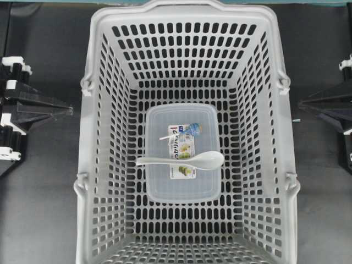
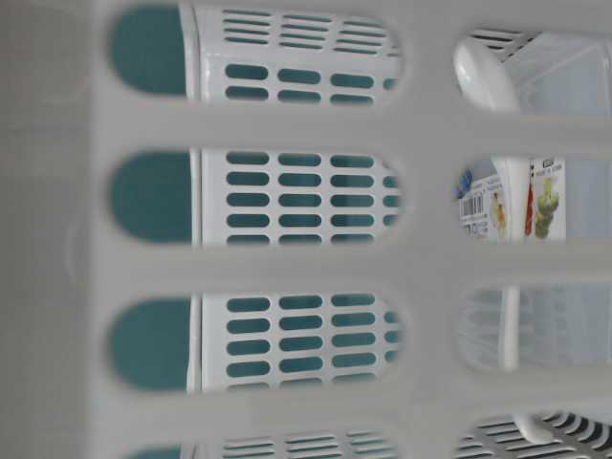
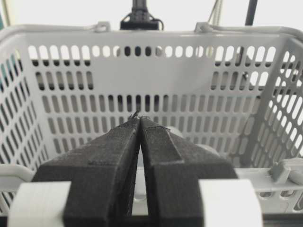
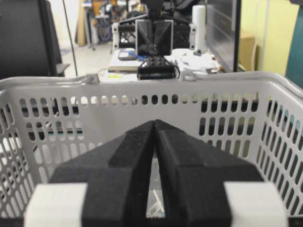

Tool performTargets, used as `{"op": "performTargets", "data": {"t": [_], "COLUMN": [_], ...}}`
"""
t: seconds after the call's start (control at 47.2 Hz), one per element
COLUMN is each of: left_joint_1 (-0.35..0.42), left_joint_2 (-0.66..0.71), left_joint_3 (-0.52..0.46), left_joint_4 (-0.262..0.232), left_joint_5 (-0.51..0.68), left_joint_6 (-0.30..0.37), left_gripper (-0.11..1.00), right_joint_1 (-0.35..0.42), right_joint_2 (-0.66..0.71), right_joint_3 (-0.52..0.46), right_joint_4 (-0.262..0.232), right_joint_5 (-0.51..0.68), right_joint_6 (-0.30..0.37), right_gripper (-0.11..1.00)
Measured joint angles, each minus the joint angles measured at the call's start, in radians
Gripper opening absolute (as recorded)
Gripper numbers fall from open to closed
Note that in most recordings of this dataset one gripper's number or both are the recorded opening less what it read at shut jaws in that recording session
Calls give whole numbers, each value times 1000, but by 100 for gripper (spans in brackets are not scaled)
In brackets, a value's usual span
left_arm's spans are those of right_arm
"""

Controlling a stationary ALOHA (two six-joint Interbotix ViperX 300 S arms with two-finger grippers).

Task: Pick up the chinese spoon from the shopping basket with the left arm.

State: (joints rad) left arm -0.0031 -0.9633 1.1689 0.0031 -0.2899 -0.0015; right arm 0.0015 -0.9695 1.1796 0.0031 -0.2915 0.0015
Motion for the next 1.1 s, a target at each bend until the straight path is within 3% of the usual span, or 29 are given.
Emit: {"op": "performTargets", "data": {"t": [0.085,0.297,0.487,0.742,0.932,1.102], "left_joint_1": [-2,-2,-25,-32,-51,-78], "left_joint_2": [11,75,164,396,563,712], "left_joint_3": [-26,-183,-321,-500,-634,-770], "left_joint_4": [18,35,37,37,38,37], "left_joint_5": [44,290,463,629,723,870], "left_joint_6": [-29,-98,-97,-89,-87,-87], "left_gripper": [0,0,0,0,0,0], "right_joint_1": [0,6,11,11,12,11], "right_joint_2": [0,0,2,5,5,3], "right_joint_3": [0,0,0,0,0,0], "right_joint_4": [2,3,5,5,5,5], "right_joint_5": [2,9,25,75,81,86], "right_joint_6": [8,37,81,132,132,129], "right_gripper": [3,0,0,3,20,44]}}
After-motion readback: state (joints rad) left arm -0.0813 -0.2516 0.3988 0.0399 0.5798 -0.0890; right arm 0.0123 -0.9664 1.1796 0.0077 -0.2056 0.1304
